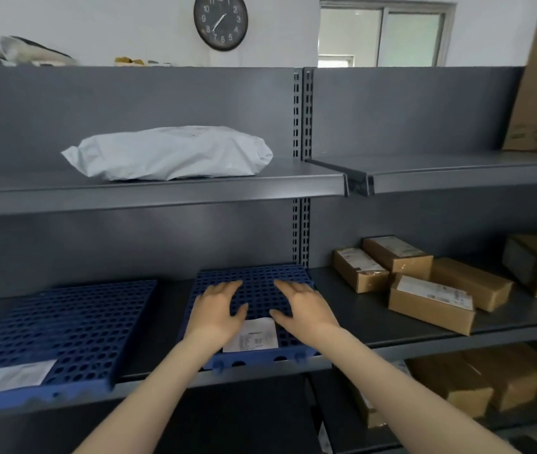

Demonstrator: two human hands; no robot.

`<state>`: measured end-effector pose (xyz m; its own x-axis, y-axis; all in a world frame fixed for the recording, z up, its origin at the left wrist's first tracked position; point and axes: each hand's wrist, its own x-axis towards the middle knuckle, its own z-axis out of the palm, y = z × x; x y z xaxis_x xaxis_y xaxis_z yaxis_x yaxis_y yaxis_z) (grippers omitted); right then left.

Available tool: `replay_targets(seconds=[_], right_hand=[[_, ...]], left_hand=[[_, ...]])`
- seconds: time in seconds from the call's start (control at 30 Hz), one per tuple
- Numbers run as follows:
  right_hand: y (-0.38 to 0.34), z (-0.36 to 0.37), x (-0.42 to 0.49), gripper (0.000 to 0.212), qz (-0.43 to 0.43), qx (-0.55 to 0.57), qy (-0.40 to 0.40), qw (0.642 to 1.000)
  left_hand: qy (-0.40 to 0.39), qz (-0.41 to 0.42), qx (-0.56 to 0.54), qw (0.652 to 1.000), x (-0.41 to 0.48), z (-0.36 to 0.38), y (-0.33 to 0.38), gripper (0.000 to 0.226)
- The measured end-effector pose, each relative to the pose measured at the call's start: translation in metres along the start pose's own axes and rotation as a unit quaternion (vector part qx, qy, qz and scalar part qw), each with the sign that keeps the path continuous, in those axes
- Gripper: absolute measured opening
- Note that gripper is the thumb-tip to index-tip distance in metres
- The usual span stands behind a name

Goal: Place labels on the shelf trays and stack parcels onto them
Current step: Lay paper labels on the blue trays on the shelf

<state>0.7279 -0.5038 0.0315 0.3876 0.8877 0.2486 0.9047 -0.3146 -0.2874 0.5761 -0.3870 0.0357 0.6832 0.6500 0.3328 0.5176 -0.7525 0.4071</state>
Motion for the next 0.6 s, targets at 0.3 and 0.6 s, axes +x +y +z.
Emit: replay_targets(seconds=[0.3,0.6], right_hand=[[0.048,-0.091,-0.065,0.086,0.019,0.018,0.121,0.992],[0.139,-0.171,-0.175,0.083,0.097,-0.017,0.190,0.977]], left_hand=[[0.021,0.141,-0.021,0.990,-0.006,-0.010,0.103,0.072],[0.020,0.221,-0.044,0.974,-0.023,0.025,0.237,0.076]])
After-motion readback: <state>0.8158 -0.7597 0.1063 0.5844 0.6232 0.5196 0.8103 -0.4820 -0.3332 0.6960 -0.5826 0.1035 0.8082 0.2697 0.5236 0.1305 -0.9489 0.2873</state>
